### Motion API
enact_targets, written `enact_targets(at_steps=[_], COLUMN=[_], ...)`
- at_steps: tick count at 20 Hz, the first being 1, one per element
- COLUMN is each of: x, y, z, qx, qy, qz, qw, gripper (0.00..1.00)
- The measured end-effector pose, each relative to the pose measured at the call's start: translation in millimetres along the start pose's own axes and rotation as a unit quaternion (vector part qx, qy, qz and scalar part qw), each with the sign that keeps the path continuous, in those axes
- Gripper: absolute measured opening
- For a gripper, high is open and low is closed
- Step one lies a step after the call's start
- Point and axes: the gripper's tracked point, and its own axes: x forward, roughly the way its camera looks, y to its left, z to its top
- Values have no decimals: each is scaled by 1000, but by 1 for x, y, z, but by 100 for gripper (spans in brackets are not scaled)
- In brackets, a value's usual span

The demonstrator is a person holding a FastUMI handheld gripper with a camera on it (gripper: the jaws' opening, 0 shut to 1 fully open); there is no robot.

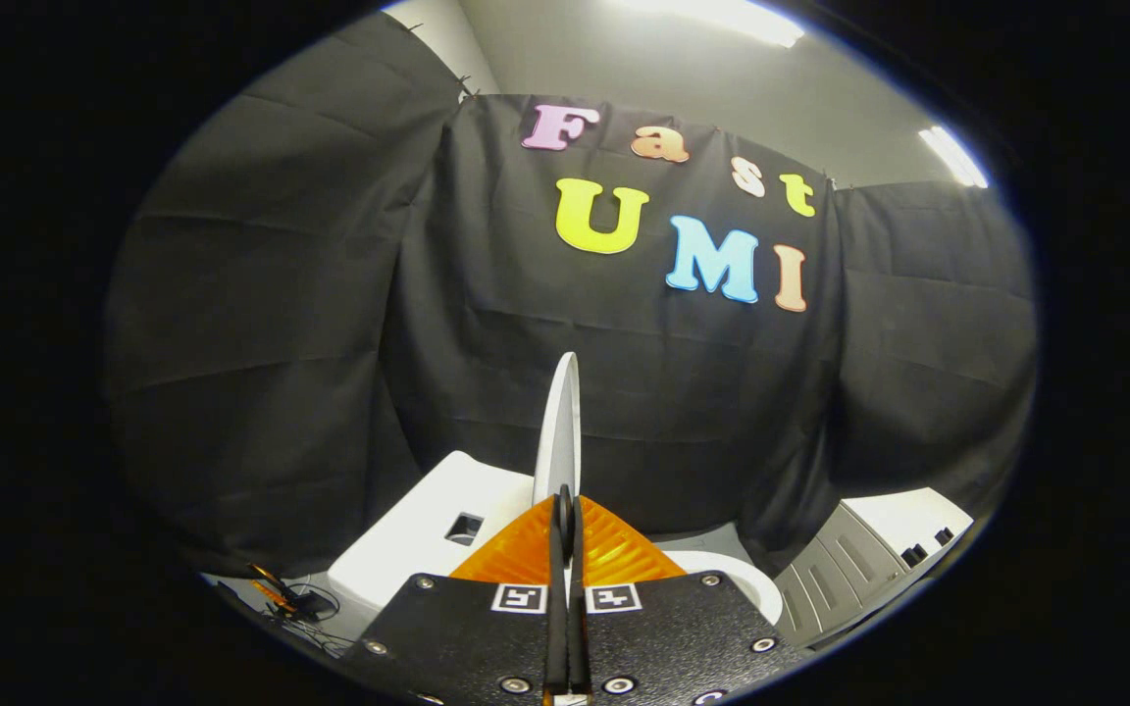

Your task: Open the toilet lid.

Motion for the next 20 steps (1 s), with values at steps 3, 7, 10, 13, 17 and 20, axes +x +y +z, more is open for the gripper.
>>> enact_targets(at_steps=[3, 7, 10, 13, 17, 20], x=[3, 5, 6, 5, 5, 2], y=[16, 26, 36, 38, 35, 40], z=[1, 0, -1, -4, -3, -8], qx=[-17, -16, -26, -37, -31, -10], qy=[-6, -10, -16, -18, -13, -7], qz=[7, 11, 17, 16, 25, 71], qw=[1000, 1000, 999, 999, 999, 997], gripper=[0, 0, 0, 0, 4, 24])
